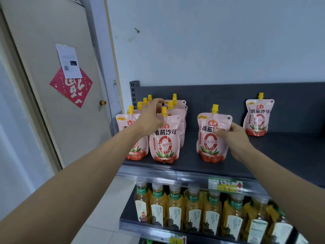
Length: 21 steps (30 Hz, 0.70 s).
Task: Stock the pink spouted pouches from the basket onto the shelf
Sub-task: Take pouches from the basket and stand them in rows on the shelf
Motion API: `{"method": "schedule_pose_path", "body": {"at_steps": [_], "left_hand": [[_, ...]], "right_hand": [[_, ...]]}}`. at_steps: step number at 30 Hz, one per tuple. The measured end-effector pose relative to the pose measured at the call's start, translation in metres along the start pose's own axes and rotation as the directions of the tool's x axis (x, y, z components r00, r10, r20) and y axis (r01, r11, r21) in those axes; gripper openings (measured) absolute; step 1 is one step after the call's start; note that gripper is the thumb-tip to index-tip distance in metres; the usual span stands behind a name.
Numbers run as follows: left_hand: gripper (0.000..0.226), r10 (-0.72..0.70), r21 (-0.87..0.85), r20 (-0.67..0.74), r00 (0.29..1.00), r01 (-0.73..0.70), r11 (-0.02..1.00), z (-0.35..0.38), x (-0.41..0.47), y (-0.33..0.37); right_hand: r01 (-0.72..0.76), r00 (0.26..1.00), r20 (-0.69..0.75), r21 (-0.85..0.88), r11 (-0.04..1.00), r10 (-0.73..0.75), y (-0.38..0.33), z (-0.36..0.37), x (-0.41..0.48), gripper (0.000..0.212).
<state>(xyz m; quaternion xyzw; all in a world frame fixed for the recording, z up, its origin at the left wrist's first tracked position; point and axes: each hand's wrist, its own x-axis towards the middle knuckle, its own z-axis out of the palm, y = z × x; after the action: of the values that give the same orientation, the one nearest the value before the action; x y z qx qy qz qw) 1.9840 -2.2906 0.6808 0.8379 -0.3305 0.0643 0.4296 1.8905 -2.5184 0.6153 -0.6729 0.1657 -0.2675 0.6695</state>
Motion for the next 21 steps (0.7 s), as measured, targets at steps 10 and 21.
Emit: {"method": "schedule_pose_path", "body": {"at_steps": [10, 21], "left_hand": [[0.058, 0.141, -0.055, -0.233, 0.962, -0.158, 0.986, 0.0, -0.005, 0.038], [0.026, 0.161, -0.157, 0.024, 0.987, -0.155, 0.975, 0.097, -0.003, 0.049]], "right_hand": [[-0.054, 0.986, 0.145, -0.169, 0.984, 0.079, 0.001, -0.009, 0.002, 0.04], [0.003, 0.999, 0.043, -0.357, 0.934, 0.013, 0.005, -0.015, 0.069, 0.027]]}}
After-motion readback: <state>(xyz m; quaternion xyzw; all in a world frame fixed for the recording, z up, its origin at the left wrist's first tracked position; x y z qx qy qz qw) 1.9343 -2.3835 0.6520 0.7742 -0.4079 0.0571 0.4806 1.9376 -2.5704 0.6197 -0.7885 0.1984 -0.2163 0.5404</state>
